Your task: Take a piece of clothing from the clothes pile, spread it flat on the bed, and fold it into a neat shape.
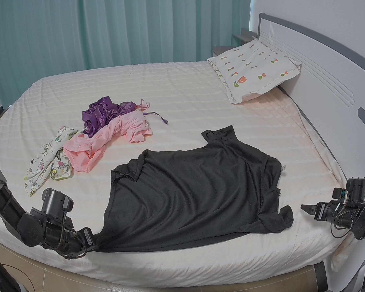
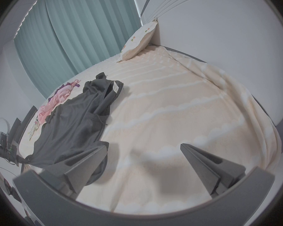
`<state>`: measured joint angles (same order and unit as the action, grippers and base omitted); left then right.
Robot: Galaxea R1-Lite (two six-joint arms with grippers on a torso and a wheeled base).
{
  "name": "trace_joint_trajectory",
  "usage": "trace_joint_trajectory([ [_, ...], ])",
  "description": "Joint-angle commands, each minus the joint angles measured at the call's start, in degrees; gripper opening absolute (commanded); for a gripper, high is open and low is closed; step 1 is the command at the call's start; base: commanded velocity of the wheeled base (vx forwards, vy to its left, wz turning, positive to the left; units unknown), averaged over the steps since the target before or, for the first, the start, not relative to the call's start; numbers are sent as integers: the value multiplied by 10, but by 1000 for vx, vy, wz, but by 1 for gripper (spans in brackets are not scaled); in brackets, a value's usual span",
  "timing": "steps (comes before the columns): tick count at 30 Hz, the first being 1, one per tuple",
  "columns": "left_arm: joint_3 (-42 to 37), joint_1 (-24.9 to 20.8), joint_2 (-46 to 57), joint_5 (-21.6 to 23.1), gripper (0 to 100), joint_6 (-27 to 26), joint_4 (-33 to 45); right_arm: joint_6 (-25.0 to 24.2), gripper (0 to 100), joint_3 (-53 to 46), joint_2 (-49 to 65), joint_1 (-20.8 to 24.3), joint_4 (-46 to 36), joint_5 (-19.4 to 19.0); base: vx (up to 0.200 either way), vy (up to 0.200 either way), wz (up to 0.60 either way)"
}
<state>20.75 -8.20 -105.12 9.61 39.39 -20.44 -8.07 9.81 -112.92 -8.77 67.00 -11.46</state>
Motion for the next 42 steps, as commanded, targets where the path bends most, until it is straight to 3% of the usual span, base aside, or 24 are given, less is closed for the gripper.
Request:
trace_joint_trajectory([
  [1,-3,0,2,1,0,-1,0,-5,100,11,4,-2,2,-7,0,0,0],
  [6,-7,-6,1,4,0,-1,0,-40,100,15,13,23,9,-20,0,0,0],
  [8,-8,-7,3,7,0,-1,0,-112,100,27,14,76,8,-21,0,0,0],
  [9,-8,-7,3,7,0,-1,0,-112,100,27,14,76,8,-21,0,0,0],
  [10,-8,-8,4,8,0,-1,0,-156,100,40,9,109,7,-19,0,0,0],
  [16,-8,-8,4,9,0,-1,-1,-217,100,74,-16,159,1,-19,0,0,0],
  [21,-9,-11,4,11,0,-3,-1,-204,100,65,-36,178,1,-16,0,0,0],
  [27,-9,-15,2,11,0,-3,-2,-117,100,35,-68,205,9,-13,0,0,0],
  [31,-11,-16,2,11,0,-3,-2,-103,100,32,-93,215,21,40,0,0,0],
  [32,-11,-16,2,11,0,-3,-2,-93,100,28,-104,214,30,72,0,0,0],
  [34,-11,-16,1,11,0,-3,-2,-78,100,16,-105,209,39,93,0,0,0],
  [37,-11,-15,0,11,0,-4,-3,-48,100,3,-94,192,46,106,0,0,0],
  [42,-11,-15,3,10,0,-3,-1,-36,100,-1,-60,147,28,122,0,0,0],
])
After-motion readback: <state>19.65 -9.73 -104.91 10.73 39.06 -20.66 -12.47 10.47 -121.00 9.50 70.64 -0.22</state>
